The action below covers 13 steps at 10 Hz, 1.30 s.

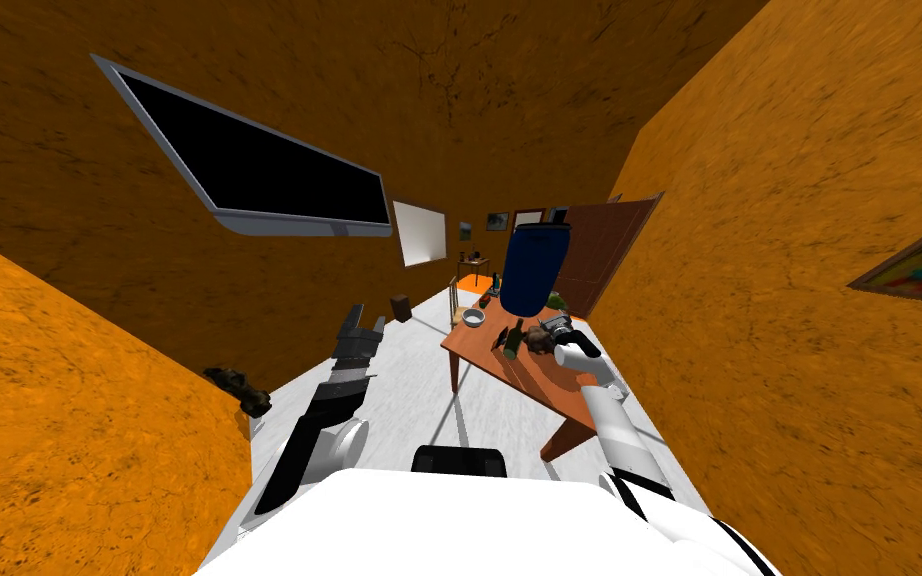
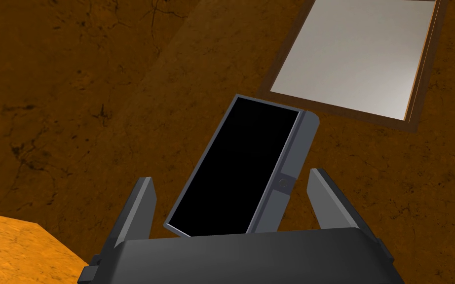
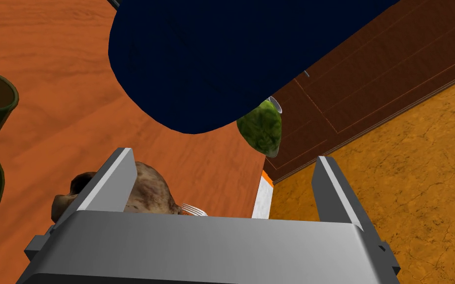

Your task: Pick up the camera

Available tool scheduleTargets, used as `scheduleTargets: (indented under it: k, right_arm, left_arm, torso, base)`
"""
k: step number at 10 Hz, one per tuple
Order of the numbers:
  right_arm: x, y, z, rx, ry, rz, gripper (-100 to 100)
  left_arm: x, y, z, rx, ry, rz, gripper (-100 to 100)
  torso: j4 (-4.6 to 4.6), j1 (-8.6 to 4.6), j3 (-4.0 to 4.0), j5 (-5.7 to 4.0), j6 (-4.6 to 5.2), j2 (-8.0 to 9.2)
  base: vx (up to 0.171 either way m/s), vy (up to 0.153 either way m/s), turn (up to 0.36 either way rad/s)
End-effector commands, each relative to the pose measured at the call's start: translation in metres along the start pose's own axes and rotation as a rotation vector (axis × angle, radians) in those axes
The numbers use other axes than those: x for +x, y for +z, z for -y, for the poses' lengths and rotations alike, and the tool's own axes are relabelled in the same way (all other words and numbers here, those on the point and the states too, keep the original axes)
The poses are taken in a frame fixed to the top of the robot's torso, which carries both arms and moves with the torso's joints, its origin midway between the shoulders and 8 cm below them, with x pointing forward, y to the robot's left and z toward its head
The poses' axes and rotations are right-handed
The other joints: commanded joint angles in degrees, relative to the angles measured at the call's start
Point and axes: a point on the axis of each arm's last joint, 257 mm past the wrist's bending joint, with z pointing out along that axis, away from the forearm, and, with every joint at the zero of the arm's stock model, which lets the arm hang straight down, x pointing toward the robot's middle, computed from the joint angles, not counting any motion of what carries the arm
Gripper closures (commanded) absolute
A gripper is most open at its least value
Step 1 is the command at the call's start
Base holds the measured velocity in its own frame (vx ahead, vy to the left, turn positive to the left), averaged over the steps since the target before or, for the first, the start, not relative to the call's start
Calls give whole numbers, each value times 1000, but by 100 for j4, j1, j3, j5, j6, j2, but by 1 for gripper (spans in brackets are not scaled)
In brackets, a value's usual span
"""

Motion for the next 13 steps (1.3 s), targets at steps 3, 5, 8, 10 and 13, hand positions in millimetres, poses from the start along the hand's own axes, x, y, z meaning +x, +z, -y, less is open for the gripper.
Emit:
scheduleTargets:
  k: [3, 5, 8, 10, 13]
  right_arm:
    - [-10, -2, -10, -7, 39, 21, -100]
    - [-18, -5, -17, -11, 75, 38, -100]
    - [-33, -9, -26, -12, 149, 76, -100]
    - [-45, -13, -31, -9, 211, 109, -100]
    - [-59, -18, -33, -4, 285, 148, -100]
  left_arm:
    - [0, 0, 0, 0, 0, 0, 0]
    - [0, 0, 0, 0, 0, 0, 0]
    - [0, 0, 0, 0, 0, 0, 0]
    - [0, 0, 0, 0, 0, 0, 0]
    - [0, 0, 0, 0, 0, 0, 0]
  torso:
    - [1, -1, 1, 0, 0, 1]
    - [0, 3, 0, 0, -1, -1]
    - [0, 3, -1, 0, -1, -1]
    - [0, 5, -1, 1, -1, -2]
    - [0, 4, -1, 1, -1, -3]
  base:
    - [-3, -4, -11]
    - [5, 7, 12]
    - [3, 6, -5]
    - [8, 11, 26]
    - [6, 7, 21]
